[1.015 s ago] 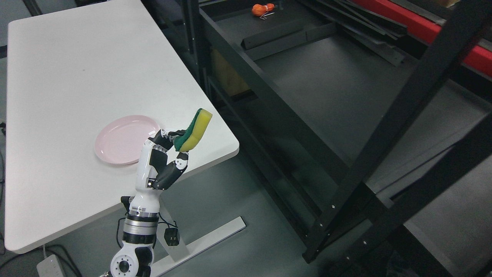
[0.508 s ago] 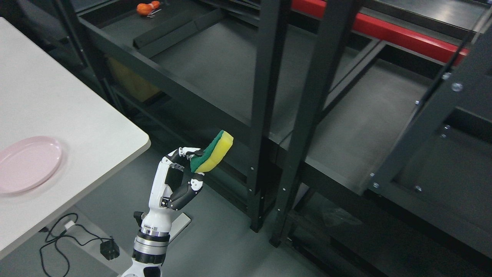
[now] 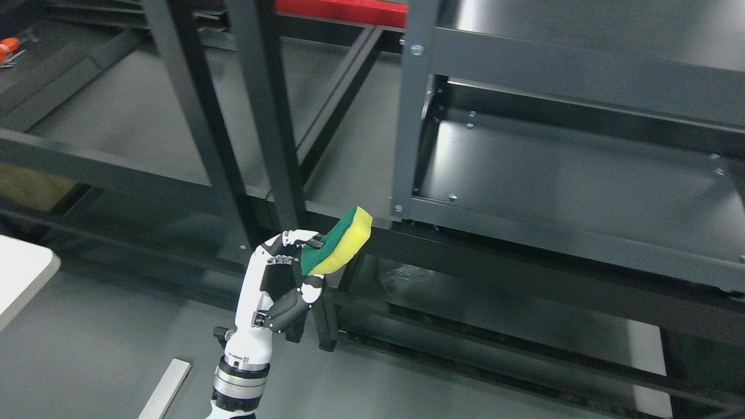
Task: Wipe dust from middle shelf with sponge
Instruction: 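Turn toward the dark metal shelf holding the sponge in the left hand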
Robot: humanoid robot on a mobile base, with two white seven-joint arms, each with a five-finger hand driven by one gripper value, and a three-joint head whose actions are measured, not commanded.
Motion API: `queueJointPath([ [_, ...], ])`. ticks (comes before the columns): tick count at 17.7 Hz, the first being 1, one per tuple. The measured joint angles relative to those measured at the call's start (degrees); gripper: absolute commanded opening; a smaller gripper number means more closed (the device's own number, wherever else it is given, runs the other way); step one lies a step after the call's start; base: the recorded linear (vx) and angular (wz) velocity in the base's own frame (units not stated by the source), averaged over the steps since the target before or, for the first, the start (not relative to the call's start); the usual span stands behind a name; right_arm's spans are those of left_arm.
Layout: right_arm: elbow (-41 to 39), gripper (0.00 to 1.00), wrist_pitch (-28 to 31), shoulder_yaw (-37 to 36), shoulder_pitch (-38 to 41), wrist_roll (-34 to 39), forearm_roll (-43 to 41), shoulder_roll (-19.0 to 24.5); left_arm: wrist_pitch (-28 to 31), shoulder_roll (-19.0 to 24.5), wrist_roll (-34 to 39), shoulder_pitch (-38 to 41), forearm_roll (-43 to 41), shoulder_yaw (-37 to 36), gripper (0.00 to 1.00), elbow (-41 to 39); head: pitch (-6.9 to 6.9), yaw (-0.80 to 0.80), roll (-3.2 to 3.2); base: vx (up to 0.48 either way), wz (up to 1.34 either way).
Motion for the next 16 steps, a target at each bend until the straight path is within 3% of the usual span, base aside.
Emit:
queueJointPath([
  [9,0.00,1.00,0.00,0.00,0.00,0.00,0.00,0.00,-1.33,-0.03,0.20,0.10,0.00,-1.71,0.00,-0.02,-0.03,0.00,0.00,-0.064,-0.56],
  [16,0.00,1.00,0.00,0.00,-0.03,0.00,0.00,0.00,-0.49,-0.03,-0.83,0.12,-0.01,-2.67,0.00,0.30,-0.03,0.00,0.00,0.046,0.24],
])
